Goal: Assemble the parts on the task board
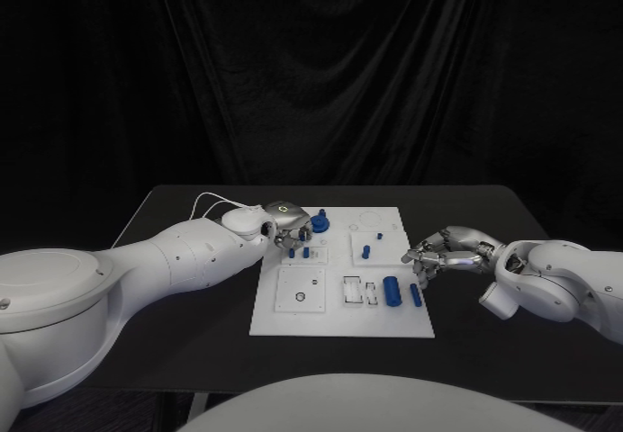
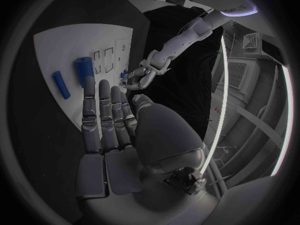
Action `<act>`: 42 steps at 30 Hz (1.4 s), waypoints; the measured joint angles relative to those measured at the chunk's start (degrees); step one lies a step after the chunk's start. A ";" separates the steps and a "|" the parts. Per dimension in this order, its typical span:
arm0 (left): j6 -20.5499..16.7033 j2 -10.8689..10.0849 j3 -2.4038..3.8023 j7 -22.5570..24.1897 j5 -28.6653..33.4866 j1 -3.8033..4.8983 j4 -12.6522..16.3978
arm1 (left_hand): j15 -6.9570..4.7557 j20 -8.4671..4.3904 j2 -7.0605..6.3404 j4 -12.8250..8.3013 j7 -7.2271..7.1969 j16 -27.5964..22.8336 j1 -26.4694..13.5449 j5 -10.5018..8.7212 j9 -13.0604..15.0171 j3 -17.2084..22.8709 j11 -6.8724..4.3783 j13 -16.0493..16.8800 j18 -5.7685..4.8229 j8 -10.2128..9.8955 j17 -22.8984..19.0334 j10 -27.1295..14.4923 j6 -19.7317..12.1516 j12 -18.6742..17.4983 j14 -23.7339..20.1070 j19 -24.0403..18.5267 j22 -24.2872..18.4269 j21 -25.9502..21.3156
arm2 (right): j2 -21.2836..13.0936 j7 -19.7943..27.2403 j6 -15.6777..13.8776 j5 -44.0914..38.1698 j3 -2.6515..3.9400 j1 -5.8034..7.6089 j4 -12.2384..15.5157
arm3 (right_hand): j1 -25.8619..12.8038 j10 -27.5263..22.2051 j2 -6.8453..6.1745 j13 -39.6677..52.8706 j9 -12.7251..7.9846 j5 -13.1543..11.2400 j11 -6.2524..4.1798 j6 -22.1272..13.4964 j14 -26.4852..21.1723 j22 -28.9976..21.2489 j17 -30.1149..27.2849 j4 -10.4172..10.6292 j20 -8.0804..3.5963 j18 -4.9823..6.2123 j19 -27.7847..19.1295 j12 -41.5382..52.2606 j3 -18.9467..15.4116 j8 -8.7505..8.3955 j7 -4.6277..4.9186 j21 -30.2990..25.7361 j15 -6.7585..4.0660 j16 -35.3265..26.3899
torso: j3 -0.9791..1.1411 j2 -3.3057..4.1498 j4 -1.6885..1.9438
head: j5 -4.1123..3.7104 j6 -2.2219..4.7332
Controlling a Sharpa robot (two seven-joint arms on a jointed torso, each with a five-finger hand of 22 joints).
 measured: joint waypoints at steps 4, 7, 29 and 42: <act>-0.01 -0.03 0.00 -0.01 0.00 0.00 0.00 | 0.20 0.21 0.00 0.25 -0.53 -0.18 0.00 0.00 -0.35 -0.06 0.37 -0.19 0.00 -0.81 -0.21 -0.37 -1.34 -0.50 -0.21 -0.21 0.00 -0.53 | 0.01 -0.02 0.04 0.00 0.00 0.00 -0.02 | 0.00 0.00 0.00 0.00 0.00 0.00 0.00 0.00 0.00 0.00 0.00 0.00 0.00 0.00 0.00 0.00 0.00 0.00 0.00 0.00 0.00 0.00 | 0.00 0.00 0.01 | 0.00 0.00; -0.06 -0.09 0.00 -0.04 0.00 -0.01 0.00 | 0.20 0.21 0.00 0.25 -0.61 -0.21 0.00 0.00 -0.44 -0.06 0.37 -0.20 0.00 -0.83 -0.25 -0.37 -1.43 -0.50 -0.20 -0.21 0.00 -0.53 | 0.03 -0.04 0.08 0.00 0.00 0.00 -0.04 | 0.00 0.00 0.00 0.00 0.00 0.00 0.00 0.00 0.00 0.00 0.00 0.00 0.00 0.00 0.00 0.00 0.00 0.00 0.00 0.00 0.00 0.00 | 0.00 0.00 0.01 | 0.00 0.00; -4.13 -2.58 -0.02 -2.52 -0.01 -0.07 0.20 | 0.72 0.61 -0.45 0.80 -2.35 -1.02 -0.45 0.00 -2.25 -0.62 1.18 -0.70 0.00 -1.10 -1.62 -3.46 -7.67 -2.01 -1.13 -0.61 -0.01 -2.73 | 0.05 -0.19 0.46 0.00 0.00 -0.01 -0.28 | -0.23 0.00 0.23 0.00 -0.06 -0.22 0.00 0.00 0.00 -0.05 -0.04 0.00 0.00 -0.01 0.00 0.00 0.00 0.00 0.00 0.00 0.00 0.00 | 0.00 -0.03 0.02 | 0.29 0.00; -15.67 -11.57 -0.03 -1.56 4.82 -0.07 8.40 | 2.10 1.67 -0.60 2.14 -0.61 -14.29 -1.05 5.38 -3.39 -1.01 2.33 -0.34 3.19 -0.66 -17.58 -9.76 -5.58 -0.12 -14.70 -11.91 -0.47 -25.71 | -0.92 -0.18 0.12 0.00 0.00 0.04 0.16 | -0.13 -0.64 -0.93 -0.11 -0.05 -0.54 0.21 0.00 -0.45 -0.23 -0.26 -0.18 0.21 0.00 -0.21 -0.26 0.18 0.00 0.00 -0.45 0.37 -0.24 | -0.02 -0.07 0.01 | 0.94 0.00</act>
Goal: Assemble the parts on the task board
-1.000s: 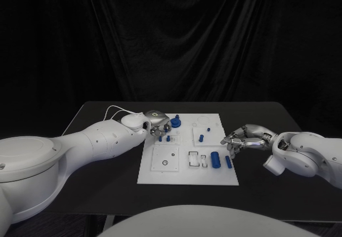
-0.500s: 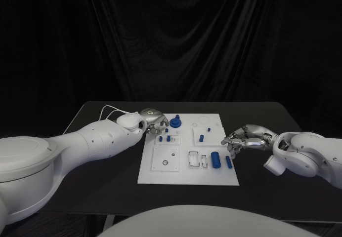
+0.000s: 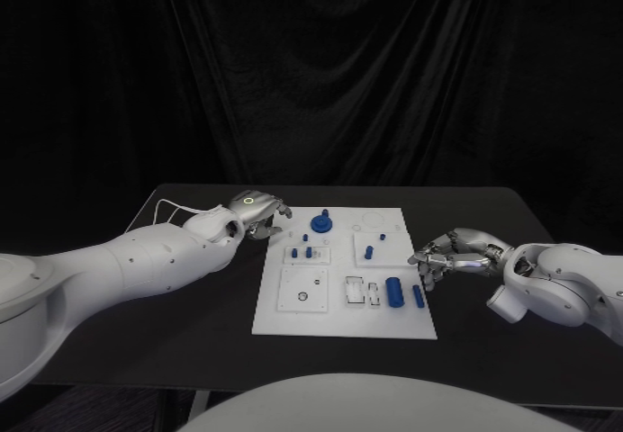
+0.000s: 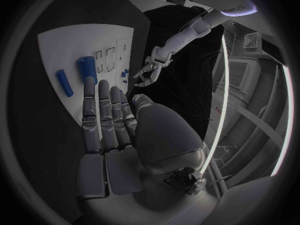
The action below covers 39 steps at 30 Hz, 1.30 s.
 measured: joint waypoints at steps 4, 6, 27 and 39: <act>-4.48 -4.82 -0.02 4.61 9.02 0.04 4.73 | 2.67 2.16 1.07 1.19 2.67 -8.74 -1.07 3.69 -0.61 0.34 1.21 0.32 0.43 0.14 -5.39 -3.62 1.91 2.98 -11.12 -7.97 -1.05 -9.46 | 0.18 -0.01 -0.51 0.00 -0.10 1.43 -0.36 | 1.36 -0.85 -1.36 -0.25 -0.07 -0.54 0.18 0.00 -0.80 -0.20 -0.21 -0.48 -0.01 0.01 -0.42 -0.57 0.48 0.00 0.00 -0.28 0.07 -0.22 | -0.02 0.00 -0.02 | 0.74 0.00; -5.86 -7.26 -0.02 8.52 15.83 0.07 7.34 | 4.83 3.48 2.27 2.89 4.00 -13.29 -2.27 7.66 -0.94 -0.18 1.36 0.17 0.32 0.44 -8.43 -5.66 3.23 4.37 -16.24 -12.50 -1.66 -12.68 | 0.96 -0.04 -0.72 0.00 -0.06 2.84 -1.06 | 2.40 -2.22 -2.40 -0.61 -0.07 -0.81 0.46 0.00 -0.89 -0.21 -0.22 -0.88 -0.01 0.01 -0.42 -1.36 0.88 0.00 0.00 -0.28 0.14 -0.22 | -0.03 0.01 -0.03 | 1.11 0.00; 13.22 -21.99 0.00 29.61 79.88 3.28 32.74 | 10.30 7.90 11.04 4.56 6.56 -36.50 -10.35 17.02 -12.26 -17.60 2.15 -13.39 -2.25 -0.13 -34.53 -21.38 -3.38 4.15 -45.28 -46.46 -30.72 -28.74 | 8.94 -0.57 -3.98 -13.93 0.06 12.07 -9.06 | 10.34 -2.96 -7.04 -5.77 -0.74 -7.27 0.84 -1.20 3.13 10.31 -1.66 -8.36 -2.00 0.01 -1.70 -8.03 5.72 -0.55 -0.16 6.81 -0.88 -0.17 | -0.68 0.87 0.43 | 1.76 0.00; 21.20 -25.13 -0.04 30.53 88.36 3.69 39.85 | 9.20 9.22 15.70 4.49 2.66 -42.95 -11.29 15.72 -16.39 -24.46 -1.33 -14.20 -0.47 -1.28 -35.88 -30.11 -17.54 0.12 -54.74 -57.53 -50.01 -29.62 | 8.32 -5.96 -9.60 -39.01 0.02 12.33 -7.29 | 7.21 -3.56 -10.57 -8.07 -1.20 -11.38 -0.13 -2.78 10.24 14.81 0.90 -7.25 -3.19 0.01 3.40 -12.55 7.59 -1.83 -3.60 10.93 -3.10 4.28 | -3.08 4.42 2.28 | -1.59 0.00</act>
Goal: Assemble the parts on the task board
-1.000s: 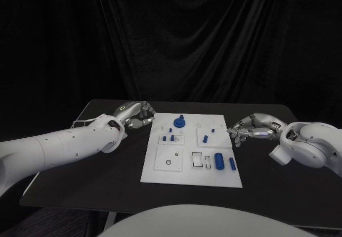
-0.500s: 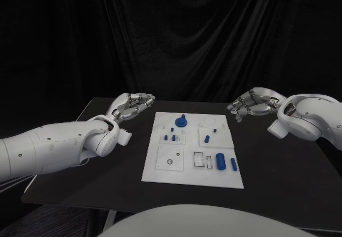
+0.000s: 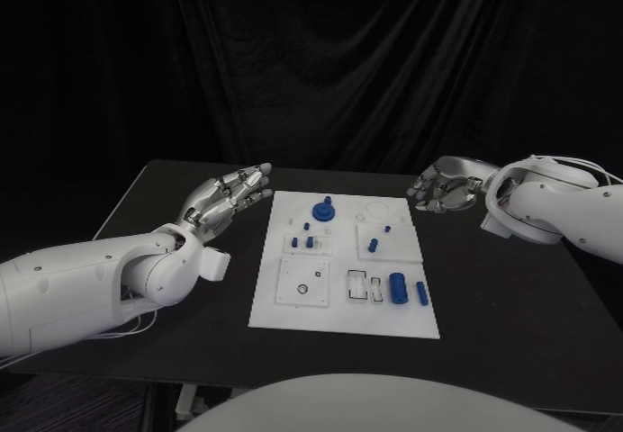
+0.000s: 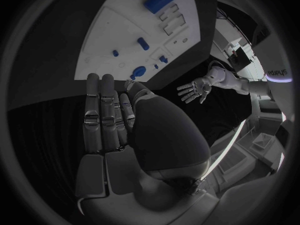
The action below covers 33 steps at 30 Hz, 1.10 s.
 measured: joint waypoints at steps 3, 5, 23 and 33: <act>0.97 -0.48 0.00 0.07 0.69 0.04 0.66 | 0.26 0.17 0.37 0.08 0.21 -0.01 0.37 0.00 -0.07 -0.06 0.11 0.00 0.00 0.00 -0.03 -0.34 -0.62 0.00 -0.26 -0.58 -0.92 0.00 | -0.04 -1.45 -1.04 -4.88 0.01 -0.15 0.08 | -0.36 -0.44 -0.36 -0.18 0.00 -0.51 0.01 0.02 0.41 0.06 0.44 0.14 0.00 0.01 0.40 -0.46 0.14 0.00 -0.02 0.00 0.01 0.40 | -0.58 0.94 0.69 | -1.13 0.00; 1.40 -0.73 0.01 0.09 1.01 0.07 1.01 | 0.26 0.25 0.37 -0.06 0.21 -0.01 0.37 0.04 -0.07 -0.23 0.10 0.00 -0.01 0.00 -0.03 -0.34 -0.63 0.00 -0.26 -0.66 -1.22 0.00 | -0.05 -2.16 -1.56 -7.21 0.04 -0.44 0.11 | -0.73 -0.44 -0.73 -0.26 0.00 -0.90 0.01 0.20 0.41 0.06 0.63 0.48 -0.19 0.00 0.60 -0.78 0.14 0.00 -0.20 0.00 0.01 0.40 | -0.88 1.55 1.15 | -1.86 0.00; 3.45 -1.97 0.02 0.26 2.18 0.13 3.33 | 0.06 0.67 1.23 0.01 0.39 -0.01 1.23 1.17 -0.06 -0.77 0.26 0.00 0.88 0.00 -0.03 -0.55 -1.06 0.32 -0.88 -1.08 -1.93 0.00 | 0.73 -4.65 -4.26 -15.22 0.01 -3.03 -0.18 | -0.98 -1.04 -0.48 -0.40 0.05 -1.13 0.22 0.20 0.56 0.04 1.08 0.64 0.21 0.01 1.01 -1.21 0.30 0.00 -0.20 0.00 0.16 0.88 | -2.20 5.41 2.99 | -5.49 0.00; 3.83 -2.19 0.03 0.30 2.30 0.15 3.91 | 0.71 1.23 1.71 -0.16 0.71 1.23 3.12 2.40 -0.11 -0.92 0.91 0.01 0.88 0.00 0.06 -0.73 -1.54 1.19 -0.64 -0.92 -1.19 0.00 | 1.09 -4.67 -4.36 -15.88 0.00 -4.01 -0.49 | -1.37 -0.79 -0.56 -0.40 0.06 -1.13 -0.03 0.28 0.56 0.04 1.31 0.80 0.01 0.01 1.22 -1.20 0.46 0.00 -0.13 0.00 0.16 0.87 | -2.08 6.11 2.93 | -5.99 0.00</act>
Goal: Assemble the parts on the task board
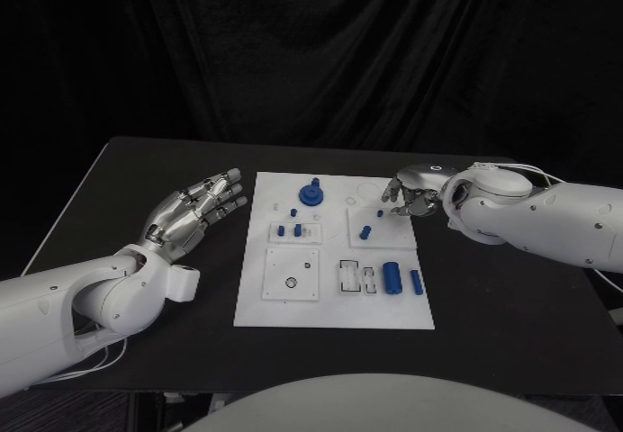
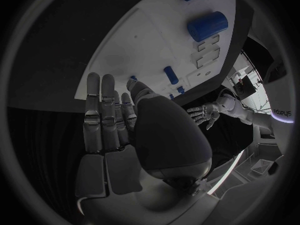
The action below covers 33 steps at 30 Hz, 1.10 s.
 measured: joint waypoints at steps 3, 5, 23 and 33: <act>0.13 0.01 0.00 0.01 0.02 0.00 0.11 | 0.30 0.07 -0.18 -0.16 0.21 0.23 1.16 0.98 0.00 -0.16 0.62 0.00 -0.01 0.00 0.00 -0.01 -0.21 0.55 -0.12 0.07 -0.07 0.00 | 0.04 0.01 -0.06 -0.08 0.00 -0.19 -0.03 | 0.00 0.08 0.00 0.00 0.06 0.00 -0.07 0.14 0.00 0.00 0.08 0.00 -0.02 0.00 0.02 0.00 0.00 0.00 0.14 0.00 0.00 0.00 | 0.00 0.03 -0.02 | -0.05 0.00; 0.21 0.05 0.00 0.01 0.03 0.00 0.18 | 0.30 0.07 -0.20 0.01 0.22 0.23 1.31 1.84 0.00 -0.33 0.80 0.00 0.00 0.00 0.00 -0.01 -0.22 0.62 -0.12 0.07 -0.37 0.00 | 0.06 0.02 -0.19 -0.15 0.00 -0.35 -0.05 | 0.00 0.37 0.00 0.00 0.09 0.28 -0.19 0.14 0.11 0.00 0.14 -0.25 -0.01 0.00 0.41 -0.15 0.25 0.00 0.14 0.00 -0.11 0.00 | 0.00 0.03 -0.04 | -0.12 0.00; 0.96 0.50 -0.01 0.05 0.09 0.01 -0.28 | 0.49 0.27 -0.39 -0.15 0.89 1.12 3.08 4.47 0.00 -0.47 1.21 0.01 -0.01 0.00 -0.01 -0.42 0.17 1.08 -0.32 0.27 -0.30 0.00 | 2.89 0.48 -1.56 -0.32 0.02 -2.09 -2.52 | 0.01 1.26 0.00 -0.05 0.08 1.13 -0.13 0.35 0.20 0.22 0.40 -0.88 -0.21 0.00 0.62 -0.24 0.88 -0.22 0.35 0.00 -0.20 0.00 | -0.01 -0.27 -0.10 | -0.15 0.00; 1.44 0.70 -0.01 0.07 0.10 0.01 -0.68 | 1.20 1.01 -0.49 -0.31 1.67 2.59 4.25 5.80 0.08 -0.63 1.73 0.07 -0.01 0.00 0.14 -0.20 0.82 1.75 0.39 1.01 1.19 0.33 | 4.70 1.05 -2.25 -0.36 0.24 -3.03 -4.64 | 0.01 2.75 0.00 -0.05 0.64 3.17 -0.28 2.05 0.36 0.82 0.70 -1.13 -0.21 0.00 0.62 -0.67 2.39 0.32 0.78 0.00 -0.04 -0.01 | 0.08 -0.43 -0.17 | 0.40 0.00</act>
